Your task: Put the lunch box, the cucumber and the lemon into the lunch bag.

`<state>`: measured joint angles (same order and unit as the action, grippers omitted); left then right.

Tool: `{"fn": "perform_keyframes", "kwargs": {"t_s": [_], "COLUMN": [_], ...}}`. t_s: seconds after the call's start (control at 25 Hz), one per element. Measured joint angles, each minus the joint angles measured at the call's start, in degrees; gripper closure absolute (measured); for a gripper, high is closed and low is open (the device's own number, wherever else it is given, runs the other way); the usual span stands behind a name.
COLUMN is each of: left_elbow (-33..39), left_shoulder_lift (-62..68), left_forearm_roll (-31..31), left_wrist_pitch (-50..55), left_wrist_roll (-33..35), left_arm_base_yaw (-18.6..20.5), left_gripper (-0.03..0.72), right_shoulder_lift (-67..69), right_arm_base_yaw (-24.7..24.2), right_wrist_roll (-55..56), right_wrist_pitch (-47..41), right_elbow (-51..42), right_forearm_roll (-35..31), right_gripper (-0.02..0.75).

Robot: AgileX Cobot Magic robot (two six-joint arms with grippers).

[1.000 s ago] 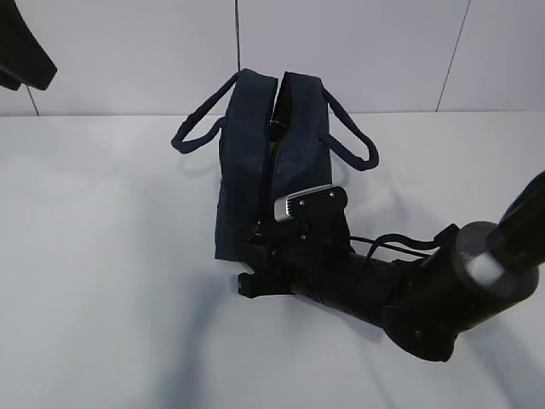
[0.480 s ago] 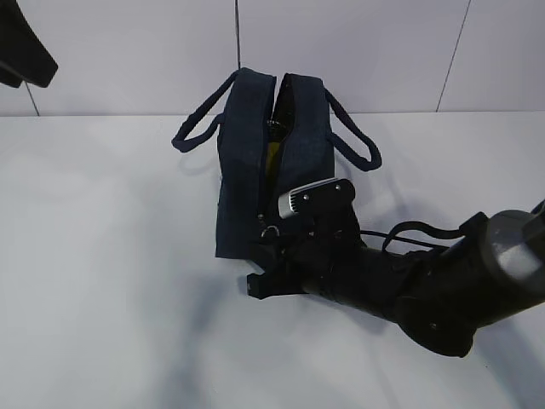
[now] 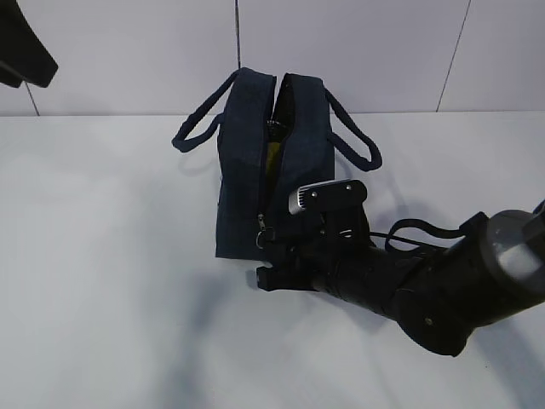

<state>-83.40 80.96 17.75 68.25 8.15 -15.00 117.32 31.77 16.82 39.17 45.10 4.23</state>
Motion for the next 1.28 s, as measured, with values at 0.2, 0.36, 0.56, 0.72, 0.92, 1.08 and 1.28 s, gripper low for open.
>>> {"fn": "perform_keyframes", "kwargs": {"t_s": [0.2, 0.36, 0.56, 0.72, 0.92, 1.08, 1.28], "left_elbow": [0.0, 0.0, 0.0, 0.0, 0.0, 0.0, 0.0], "left_shoulder_lift": [0.0, 0.0, 0.0, 0.0, 0.0, 0.0, 0.0], "left_forearm_roll": [0.0, 0.0, 0.0, 0.0, 0.0, 0.0, 0.0], "left_wrist_pitch": [0.0, 0.0, 0.0, 0.0, -0.1, -0.5, -0.6], "left_wrist_roll": [0.0, 0.0, 0.0, 0.0, 0.0, 0.0, 0.0], "left_arm_base_yaw": [0.0, 0.0, 0.0, 0.0, 0.0, 0.0, 0.0], "left_gripper": [0.45, 0.45, 0.45, 0.45, 0.45, 0.45, 0.45], "right_shoulder_lift": [0.6, 1.4, 1.7, 1.7, 1.8, 3.2, 3.7], "right_arm_base_yaw": [0.0, 0.0, 0.0, 0.0, 0.0, 0.0, 0.0], "right_wrist_roll": [-1.8, -2.0, -2.4, -4.6, -8.1, -9.6, -10.3], "right_wrist_pitch": [0.0, 0.1, 2.1, 4.7, 7.0, 8.6, 9.5], "right_elbow": [0.0, 0.0, 0.0, 0.0, 0.0, 0.1, 0.7], "right_forearm_roll": [-0.4, 3.0, 5.9, 6.1, 4.8, 3.5, 3.1], "right_gripper": [0.44, 0.395, 0.386, 0.372, 0.367, 0.367, 0.367]}}
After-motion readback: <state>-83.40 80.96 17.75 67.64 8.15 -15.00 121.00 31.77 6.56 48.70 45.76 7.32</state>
